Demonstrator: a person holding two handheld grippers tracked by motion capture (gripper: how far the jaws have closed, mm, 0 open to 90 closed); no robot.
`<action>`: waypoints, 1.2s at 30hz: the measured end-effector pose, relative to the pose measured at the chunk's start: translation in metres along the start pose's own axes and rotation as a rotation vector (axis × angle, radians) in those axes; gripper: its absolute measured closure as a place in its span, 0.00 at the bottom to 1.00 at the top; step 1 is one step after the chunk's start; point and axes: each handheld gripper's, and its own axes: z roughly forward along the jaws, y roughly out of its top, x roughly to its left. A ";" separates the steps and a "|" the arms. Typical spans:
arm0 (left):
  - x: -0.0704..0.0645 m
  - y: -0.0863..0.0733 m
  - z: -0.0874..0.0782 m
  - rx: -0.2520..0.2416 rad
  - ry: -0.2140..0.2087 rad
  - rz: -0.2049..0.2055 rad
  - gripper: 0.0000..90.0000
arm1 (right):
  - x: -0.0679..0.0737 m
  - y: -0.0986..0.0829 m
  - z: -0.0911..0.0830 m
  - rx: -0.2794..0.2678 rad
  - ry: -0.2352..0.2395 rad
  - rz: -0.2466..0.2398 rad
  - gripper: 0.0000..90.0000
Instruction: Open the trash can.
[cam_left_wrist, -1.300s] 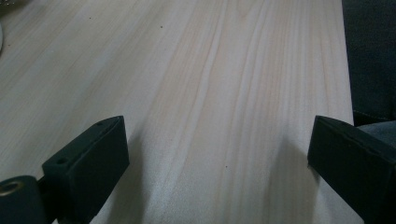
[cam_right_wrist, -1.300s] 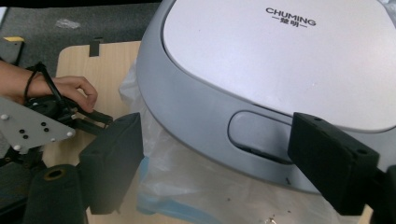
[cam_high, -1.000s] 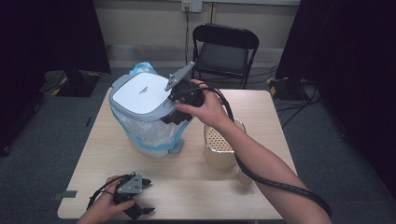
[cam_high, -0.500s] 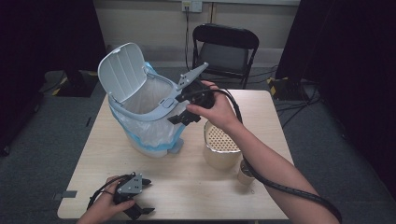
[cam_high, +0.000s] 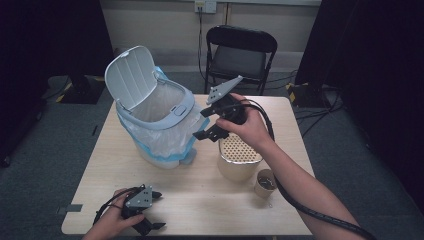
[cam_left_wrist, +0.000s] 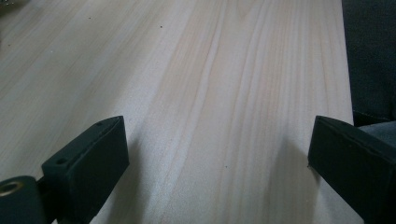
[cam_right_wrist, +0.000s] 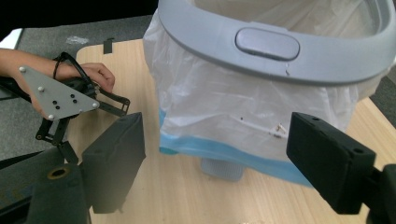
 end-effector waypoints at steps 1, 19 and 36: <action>0.000 0.000 0.000 0.000 0.000 0.000 0.05 | 0.000 -0.002 -0.001 -0.001 0.002 0.007 0.21; 0.000 0.000 0.000 -0.004 -0.002 -0.002 0.05 | -0.004 -0.036 -0.013 -0.057 -0.074 0.058 0.20; 0.000 0.000 0.000 -0.005 0.002 -0.002 0.05 | -0.008 -0.068 -0.029 -0.058 -0.115 0.092 0.20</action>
